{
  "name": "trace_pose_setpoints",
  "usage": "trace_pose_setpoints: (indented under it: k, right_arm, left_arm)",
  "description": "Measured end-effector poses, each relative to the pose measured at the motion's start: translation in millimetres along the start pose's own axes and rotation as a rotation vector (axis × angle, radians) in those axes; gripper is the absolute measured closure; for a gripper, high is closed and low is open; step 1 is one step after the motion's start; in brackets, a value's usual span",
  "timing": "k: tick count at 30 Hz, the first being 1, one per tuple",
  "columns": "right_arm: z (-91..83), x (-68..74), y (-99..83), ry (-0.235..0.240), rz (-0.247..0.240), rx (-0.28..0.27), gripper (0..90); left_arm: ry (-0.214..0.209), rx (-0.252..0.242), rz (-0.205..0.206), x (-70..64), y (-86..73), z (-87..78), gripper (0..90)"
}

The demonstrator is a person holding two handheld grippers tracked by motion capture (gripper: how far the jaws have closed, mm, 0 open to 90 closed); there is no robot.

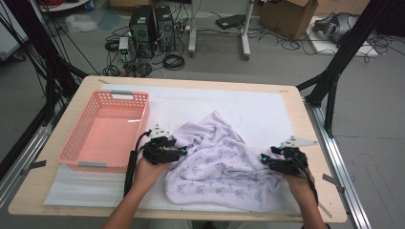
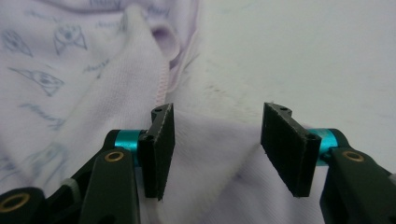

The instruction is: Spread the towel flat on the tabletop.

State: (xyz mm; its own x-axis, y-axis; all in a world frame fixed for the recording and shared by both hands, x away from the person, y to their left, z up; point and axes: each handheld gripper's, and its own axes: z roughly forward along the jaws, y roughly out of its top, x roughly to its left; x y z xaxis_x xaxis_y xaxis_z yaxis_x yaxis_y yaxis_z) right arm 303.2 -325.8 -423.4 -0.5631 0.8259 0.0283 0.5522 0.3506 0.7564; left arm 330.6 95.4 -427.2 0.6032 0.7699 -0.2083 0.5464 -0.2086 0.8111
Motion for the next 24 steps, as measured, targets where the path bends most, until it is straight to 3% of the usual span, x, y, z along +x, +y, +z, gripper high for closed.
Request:
trace_pose_setpoints:
  k: [3,6,10,13,16,18,20,24]
  right_arm:
    - [25.1,6.5,-2.8,0.027,-0.012,0.084,48.6]
    - [18.8,10.6,-6.2,0.035,-0.049,0.073,78.2]
    - [-2.2,14.8,-14.3,0.028,-0.111,0.108,83.2]
    - [-20.2,15.7,-24.4,0.035,-0.109,0.135,83.3]
    - [-33.6,16.8,-28.0,0.101,-0.138,0.16,76.2]
    - [-33.8,13.4,-19.6,0.074,-0.131,0.115,56.4]
    - [-28.4,7.6,-4.8,0.075,-0.094,0.043,52.9]
    - [3.1,1.3,30.8,0.095,-0.092,-0.04,48.2]
  left_arm:
    - [0.026,0.029,0.002,2.2,2.6,11.0,40.7]
    - [0.034,0.035,0.002,3.5,2.0,17.4,40.8]
    - [0.037,0.041,0.011,4.2,0.8,20.5,40.7]
    - [0.03,0.033,0.007,5.9,1.2,19.6,40.8]
    - [0.032,0.027,0.002,6.7,0.8,21.3,40.8]
    - [0.03,0.026,-0.009,6.6,0.5,23.7,40.8]
    - [0.031,0.025,-0.01,5.8,0.4,24.4,40.8]
    - [0.027,0.013,-0.011,6.2,0.8,22.8,41.2]
